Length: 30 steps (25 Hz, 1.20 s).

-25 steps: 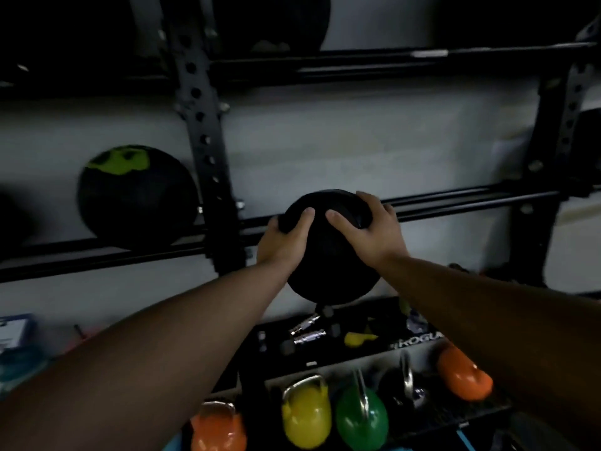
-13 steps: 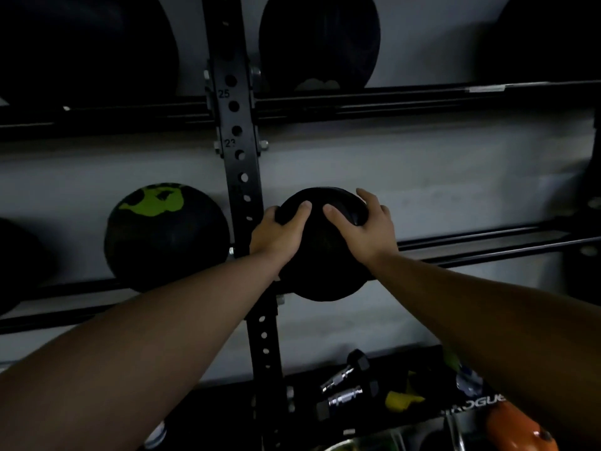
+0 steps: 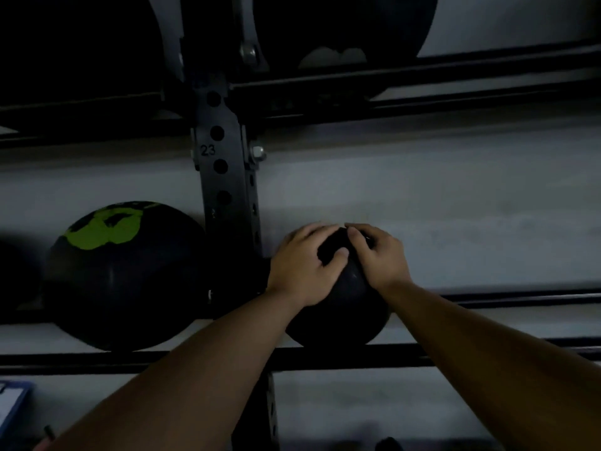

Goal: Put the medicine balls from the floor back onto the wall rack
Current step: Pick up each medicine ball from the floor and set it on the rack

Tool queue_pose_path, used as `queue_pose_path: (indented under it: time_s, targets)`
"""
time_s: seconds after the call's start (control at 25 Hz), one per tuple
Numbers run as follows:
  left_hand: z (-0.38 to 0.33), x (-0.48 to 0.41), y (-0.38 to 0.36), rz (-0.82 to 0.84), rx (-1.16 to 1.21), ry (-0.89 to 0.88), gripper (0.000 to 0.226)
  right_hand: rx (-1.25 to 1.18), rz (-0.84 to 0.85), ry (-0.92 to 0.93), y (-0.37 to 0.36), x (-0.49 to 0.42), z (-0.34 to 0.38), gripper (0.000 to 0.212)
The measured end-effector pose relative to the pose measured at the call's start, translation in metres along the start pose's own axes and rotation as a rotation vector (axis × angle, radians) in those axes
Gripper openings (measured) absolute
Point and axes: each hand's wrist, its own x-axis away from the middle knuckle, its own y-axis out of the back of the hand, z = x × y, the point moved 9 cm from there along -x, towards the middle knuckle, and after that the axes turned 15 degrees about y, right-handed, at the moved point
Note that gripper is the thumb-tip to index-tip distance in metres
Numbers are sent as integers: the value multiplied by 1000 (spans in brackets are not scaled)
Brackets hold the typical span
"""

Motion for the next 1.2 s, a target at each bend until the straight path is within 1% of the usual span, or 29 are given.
queue_pose_path:
  time_s: [0.12,0.2,0.24,0.32,0.4,0.52,0.6,0.72,0.76,0.8,0.96,1.04,1.12,1.16,1.2]
  targets:
    - [0,-14,-14,-29,-2,27,62,-160,-55,-45,-1,-2,-29,26]
    - [2,-11,-13,-29,10,17,62,-218,-43,-42,-2,-1,-29,24]
    - [2,-6,-12,-24,13,12,63,-210,-20,-22,0,2,-26,25]
    - [-2,10,-6,-16,17,13,66,-135,48,43,6,6,-10,25]
    - [-5,25,0,14,12,29,65,-42,165,85,9,9,10,27]
    - [-9,29,3,113,-43,53,57,121,356,44,18,12,26,38]
    - [-12,23,17,162,-75,54,46,247,405,-7,41,18,36,45]
    - [-22,13,44,195,-139,-20,18,518,449,-73,87,33,53,52]
    - [-28,14,51,213,-130,-65,9,592,444,-116,104,41,60,52]
    - [-36,17,56,234,-112,-116,6,651,428,-158,120,51,70,52]
    - [-69,45,52,352,-35,-319,13,820,322,-308,184,110,129,50]
    - [-86,73,44,437,3,-420,20,910,262,-397,213,152,166,45]
    - [-102,109,38,520,25,-485,36,985,201,-476,238,194,208,39]
    - [-113,128,34,548,17,-514,40,1014,178,-511,248,213,229,38]
    - [-126,147,32,575,9,-550,39,1042,163,-540,256,232,253,38]
